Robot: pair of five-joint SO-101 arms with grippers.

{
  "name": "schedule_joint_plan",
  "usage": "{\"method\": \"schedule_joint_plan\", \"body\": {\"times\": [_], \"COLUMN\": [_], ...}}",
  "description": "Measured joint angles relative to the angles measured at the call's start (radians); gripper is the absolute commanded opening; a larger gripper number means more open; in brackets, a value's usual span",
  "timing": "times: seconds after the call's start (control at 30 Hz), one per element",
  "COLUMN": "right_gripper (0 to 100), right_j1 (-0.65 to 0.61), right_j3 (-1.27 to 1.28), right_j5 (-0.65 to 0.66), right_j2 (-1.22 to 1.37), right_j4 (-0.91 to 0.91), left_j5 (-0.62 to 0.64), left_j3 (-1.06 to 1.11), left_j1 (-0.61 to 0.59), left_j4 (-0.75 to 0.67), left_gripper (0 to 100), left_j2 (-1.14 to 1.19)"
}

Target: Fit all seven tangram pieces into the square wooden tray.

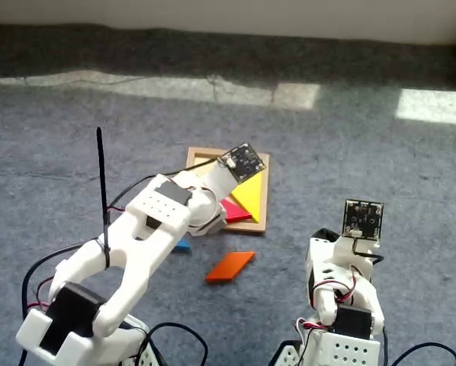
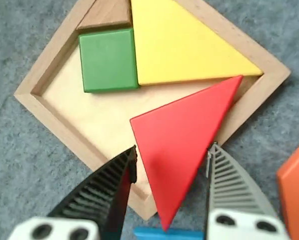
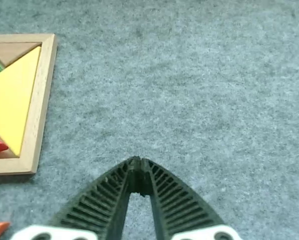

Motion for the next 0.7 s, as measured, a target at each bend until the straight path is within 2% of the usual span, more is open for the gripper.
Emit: {"method": "schedule_joint_plan", "body": {"times": [0.4,0.7], "right_gripper": [0.8,0.8], "right_j1": [0.0,0.0], "right_j3": [0.0,0.0], "right_j5": [0.0,0.0], "right_j2": [0.0,0.0], "right_j4": [0.0,0.0], "left_j5": [0.012,0.218], "left_j3": [-0.037,-0.091], "left_j1": [-0.034,-0.107], "left_j4": [0.074,0.137], "left_gripper": [23,23], "left_j2": [0.0,-0.133]}}
